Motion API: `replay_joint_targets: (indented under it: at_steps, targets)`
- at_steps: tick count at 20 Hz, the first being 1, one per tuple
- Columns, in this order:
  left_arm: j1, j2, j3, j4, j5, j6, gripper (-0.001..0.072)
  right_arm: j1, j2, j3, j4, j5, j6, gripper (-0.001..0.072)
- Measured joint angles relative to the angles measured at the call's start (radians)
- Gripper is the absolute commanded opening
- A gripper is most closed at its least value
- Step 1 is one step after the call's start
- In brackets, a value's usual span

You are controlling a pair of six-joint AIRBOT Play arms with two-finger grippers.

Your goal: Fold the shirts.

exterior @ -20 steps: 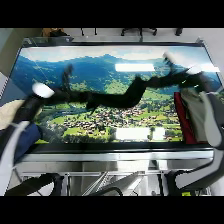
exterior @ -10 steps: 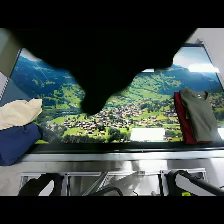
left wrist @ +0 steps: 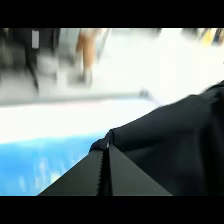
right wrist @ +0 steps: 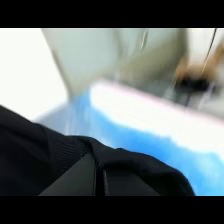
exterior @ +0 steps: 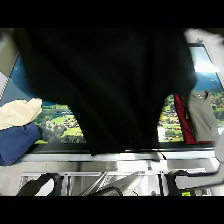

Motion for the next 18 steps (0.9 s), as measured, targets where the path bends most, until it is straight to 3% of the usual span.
replay_joint_targets:
  at_steps: [2,3,4,5,10,15,18]
  targets:
    - [-0.007,-0.132,-0.085,-0.007,-0.005,0.029,0.0021,0.074,-0.156,-0.013,-0.047,-0.040,0.000,0.0025]
    - [-0.010,-0.197,-0.124,-0.008,-0.007,0.045,0.0020,0.100,-0.238,-0.016,-0.059,-0.064,0.001,0.0065]
    - [-0.010,-0.265,-0.163,-0.014,-0.006,0.062,0.0021,0.116,-0.318,-0.019,-0.074,-0.085,0.009,0.0299]
    - [-0.008,-0.326,-0.192,-0.016,0.000,0.076,0.0021,0.122,-0.381,-0.021,-0.085,-0.101,0.014,0.0355]
    - [0.026,-0.583,-0.257,-0.023,0.032,0.132,0.0021,0.058,-0.506,-0.022,-0.111,-0.066,0.079,0.0355]
    - [0.064,-0.659,-0.269,-0.026,0.033,0.152,0.0021,-0.093,-0.448,-0.050,-0.250,0.246,0.248,0.0341]
    - [0.081,-0.649,-0.270,-0.026,0.034,0.160,0.0021,-0.159,-0.367,-0.173,-0.364,0.370,0.326,0.0340]
